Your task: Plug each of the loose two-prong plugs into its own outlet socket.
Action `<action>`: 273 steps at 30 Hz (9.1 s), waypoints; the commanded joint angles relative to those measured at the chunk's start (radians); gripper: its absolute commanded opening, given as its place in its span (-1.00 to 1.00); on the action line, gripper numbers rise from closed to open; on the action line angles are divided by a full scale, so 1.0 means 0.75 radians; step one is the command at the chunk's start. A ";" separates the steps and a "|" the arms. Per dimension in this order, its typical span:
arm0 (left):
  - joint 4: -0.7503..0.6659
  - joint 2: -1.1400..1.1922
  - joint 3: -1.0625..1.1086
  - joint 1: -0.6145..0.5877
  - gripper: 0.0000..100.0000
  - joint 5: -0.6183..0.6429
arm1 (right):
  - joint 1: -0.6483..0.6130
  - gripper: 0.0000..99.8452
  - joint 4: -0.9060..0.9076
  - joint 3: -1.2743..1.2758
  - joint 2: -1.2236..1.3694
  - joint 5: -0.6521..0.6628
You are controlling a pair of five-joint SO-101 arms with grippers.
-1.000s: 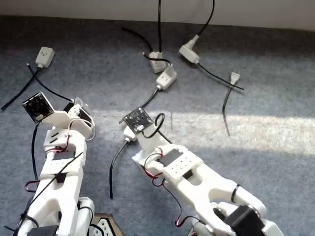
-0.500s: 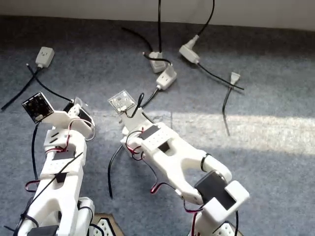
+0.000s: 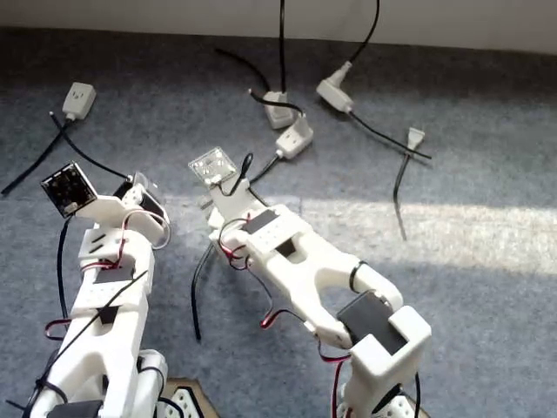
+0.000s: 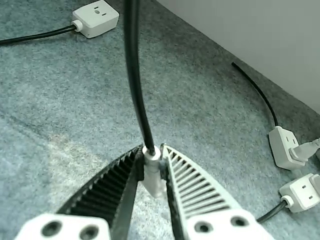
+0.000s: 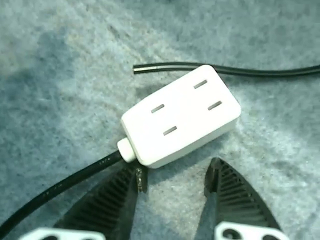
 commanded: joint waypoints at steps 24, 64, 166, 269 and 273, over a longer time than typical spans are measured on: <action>-0.025 0.001 -0.054 0.028 -0.99 0.002 | 0.071 -0.49 -0.032 -0.261 0.001 -0.256; -0.031 -0.001 -0.054 0.056 -0.99 0.000 | 0.457 -0.98 0.756 -1.065 0.527 -0.955; -0.180 1.100 -1.063 1.018 -0.99 -0.190 | 1.382 -0.37 0.911 -0.666 0.457 -0.595; 0.315 1.089 -1.073 1.126 -0.99 -0.278 | 1.380 -0.37 0.913 -0.668 0.461 -0.595; 0.636 1.106 -1.282 1.046 -0.99 -0.039 | 1.380 -0.37 0.913 -0.668 0.461 -0.595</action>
